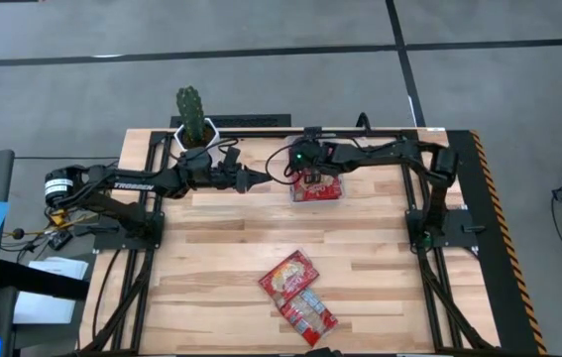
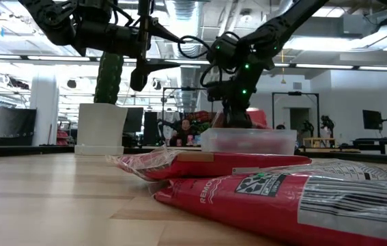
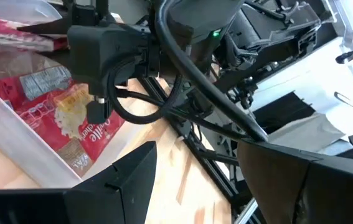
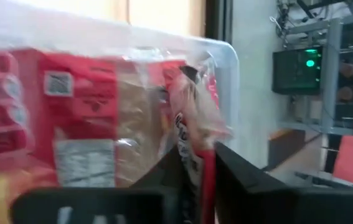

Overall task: Sort popcorn bags into baskets
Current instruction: Put the popcorn bag into the transparent bin

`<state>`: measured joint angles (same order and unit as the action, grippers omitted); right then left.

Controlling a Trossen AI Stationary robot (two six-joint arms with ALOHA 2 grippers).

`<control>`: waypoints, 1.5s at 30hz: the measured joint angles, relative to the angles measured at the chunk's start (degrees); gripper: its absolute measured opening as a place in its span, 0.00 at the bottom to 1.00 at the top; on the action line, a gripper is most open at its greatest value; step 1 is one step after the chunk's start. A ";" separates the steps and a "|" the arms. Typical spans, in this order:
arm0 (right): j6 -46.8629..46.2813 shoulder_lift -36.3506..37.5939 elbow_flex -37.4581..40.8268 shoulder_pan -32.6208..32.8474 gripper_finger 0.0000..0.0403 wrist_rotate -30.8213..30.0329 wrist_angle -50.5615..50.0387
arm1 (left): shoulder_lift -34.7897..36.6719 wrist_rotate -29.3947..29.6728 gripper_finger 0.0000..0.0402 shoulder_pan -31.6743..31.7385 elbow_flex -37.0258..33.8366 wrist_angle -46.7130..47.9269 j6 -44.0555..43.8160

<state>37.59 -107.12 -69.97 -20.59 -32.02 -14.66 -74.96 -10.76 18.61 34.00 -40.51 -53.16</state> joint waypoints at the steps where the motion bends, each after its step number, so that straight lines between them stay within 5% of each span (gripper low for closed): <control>1: -1.02 0.40 0.02 0.20 0.24 0.92 -0.12 | 0.00 -0.39 0.53 0.01 0.00 0.00 0.03; 9: -6.46 3.24 -3.46 1.63 0.52 4.22 -4.16 | 0.00 -2.08 0.55 1.90 0.00 0.68 -0.29; 15: -12.35 8.91 -6.55 1.83 0.61 6.13 -12.16 | 0.00 -7.25 0.55 3.63 0.00 1.86 -0.05; 18: -20.51 13.82 -6.69 1.62 0.60 12.87 -16.66 | 0.00 -8.34 0.55 3.01 -0.02 4.82 1.62; 23: -40.30 23.48 -5.53 2.15 0.58 32.92 -21.46 | 0.00 -8.46 0.55 -1.62 -0.02 12.17 3.62; 26: -47.13 28.76 -2.59 5.89 0.57 38.21 -24.49 | -0.02 -7.50 0.55 -7.17 -0.02 15.82 4.06; 31: -59.82 36.31 5.30 17.49 0.56 36.27 -25.75 | -0.02 1.95 0.55 -17.84 -0.02 21.62 0.91; 35: -77.50 39.66 14.64 30.23 0.56 27.84 -23.36 | -0.04 12.62 0.55 -25.15 -0.02 24.04 -3.71; 39: -97.35 39.32 23.63 41.34 0.57 17.09 -17.06 | -0.05 21.50 0.55 -30.76 -0.02 24.05 -9.17; 45: -118.00 33.43 30.63 51.55 0.61 8.71 -2.84 | -0.13 29.39 0.55 -35.60 -0.02 24.01 -15.33</control>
<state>-80.41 -73.69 -39.35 30.96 -23.31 -17.50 -75.09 18.63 -16.99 33.98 -16.51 -68.49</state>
